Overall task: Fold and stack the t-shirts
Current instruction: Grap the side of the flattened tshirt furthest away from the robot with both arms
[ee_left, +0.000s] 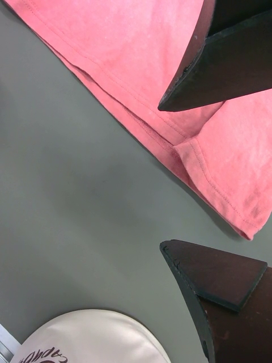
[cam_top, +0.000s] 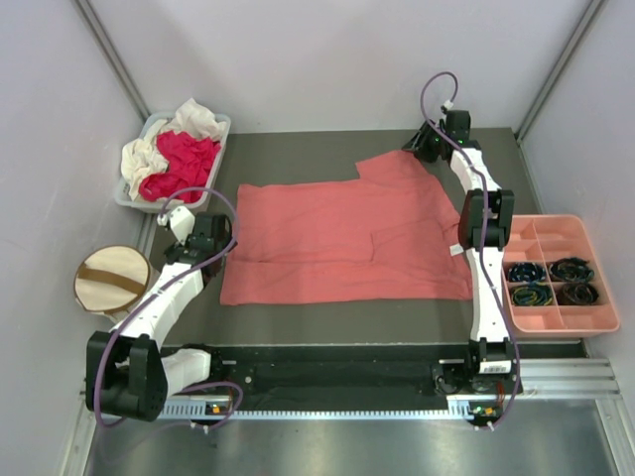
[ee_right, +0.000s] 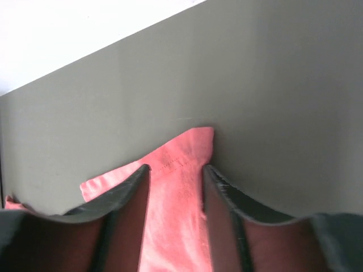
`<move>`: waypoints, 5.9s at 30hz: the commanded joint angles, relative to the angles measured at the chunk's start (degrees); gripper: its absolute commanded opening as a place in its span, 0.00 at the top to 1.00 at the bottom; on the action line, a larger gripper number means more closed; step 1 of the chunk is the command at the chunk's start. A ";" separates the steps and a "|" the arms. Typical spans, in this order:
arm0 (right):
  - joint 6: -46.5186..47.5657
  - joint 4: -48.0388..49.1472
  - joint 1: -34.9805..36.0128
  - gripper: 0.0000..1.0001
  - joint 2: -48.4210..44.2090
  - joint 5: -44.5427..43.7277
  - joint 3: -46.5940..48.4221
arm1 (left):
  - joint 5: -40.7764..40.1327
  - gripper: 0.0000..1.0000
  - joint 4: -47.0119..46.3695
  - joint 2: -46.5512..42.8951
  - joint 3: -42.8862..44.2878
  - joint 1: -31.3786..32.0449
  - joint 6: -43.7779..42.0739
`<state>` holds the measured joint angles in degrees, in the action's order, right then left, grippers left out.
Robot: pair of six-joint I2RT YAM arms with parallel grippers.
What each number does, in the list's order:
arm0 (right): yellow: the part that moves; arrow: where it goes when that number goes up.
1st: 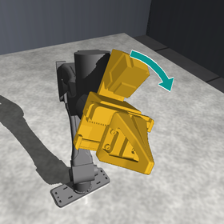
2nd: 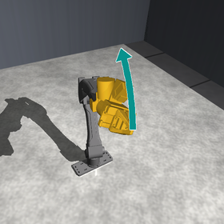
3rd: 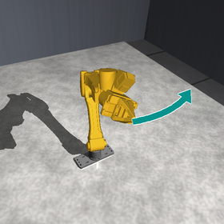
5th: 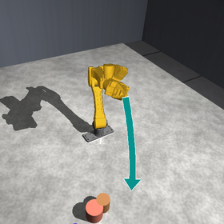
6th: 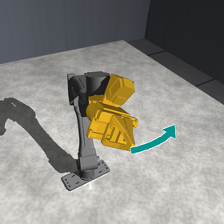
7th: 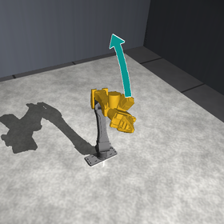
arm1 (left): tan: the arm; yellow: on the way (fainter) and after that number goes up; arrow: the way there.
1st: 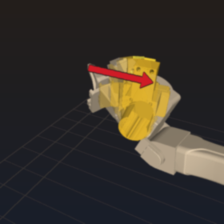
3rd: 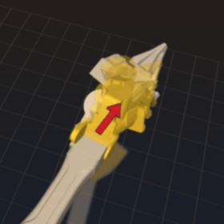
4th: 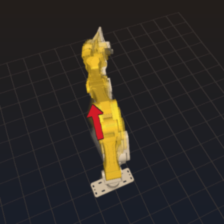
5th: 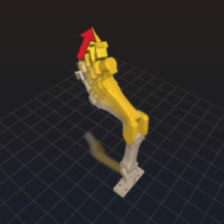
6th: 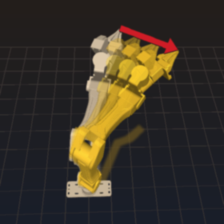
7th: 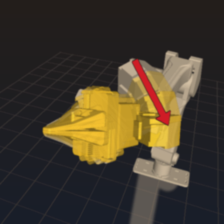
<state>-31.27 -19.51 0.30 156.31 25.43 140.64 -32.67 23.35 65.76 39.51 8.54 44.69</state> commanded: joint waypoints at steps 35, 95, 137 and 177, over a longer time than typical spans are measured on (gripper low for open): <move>-1.95 3.16 -2.05 1.00 0.05 2.43 -3.09 | 9.54 0.01 -19.31 37.24 25.69 -1.68 -7.85; -2.92 5.62 -2.49 1.00 -0.74 3.66 -5.55 | 16.49 0.44 -12.02 61.16 52.24 -8.01 -11.02; -3.71 6.41 -2.76 1.00 -0.83 4.28 -6.34 | 17.99 0.46 -2.69 64.06 55.95 -11.35 -10.58; -5.03 7.55 -3.28 1.00 -0.66 5.16 -6.78 | 11.22 0.92 0.46 70.30 61.04 -11.44 -19.64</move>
<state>-36.73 -11.18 -2.11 156.90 31.29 134.91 -17.69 18.24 131.79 101.91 3.05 23.97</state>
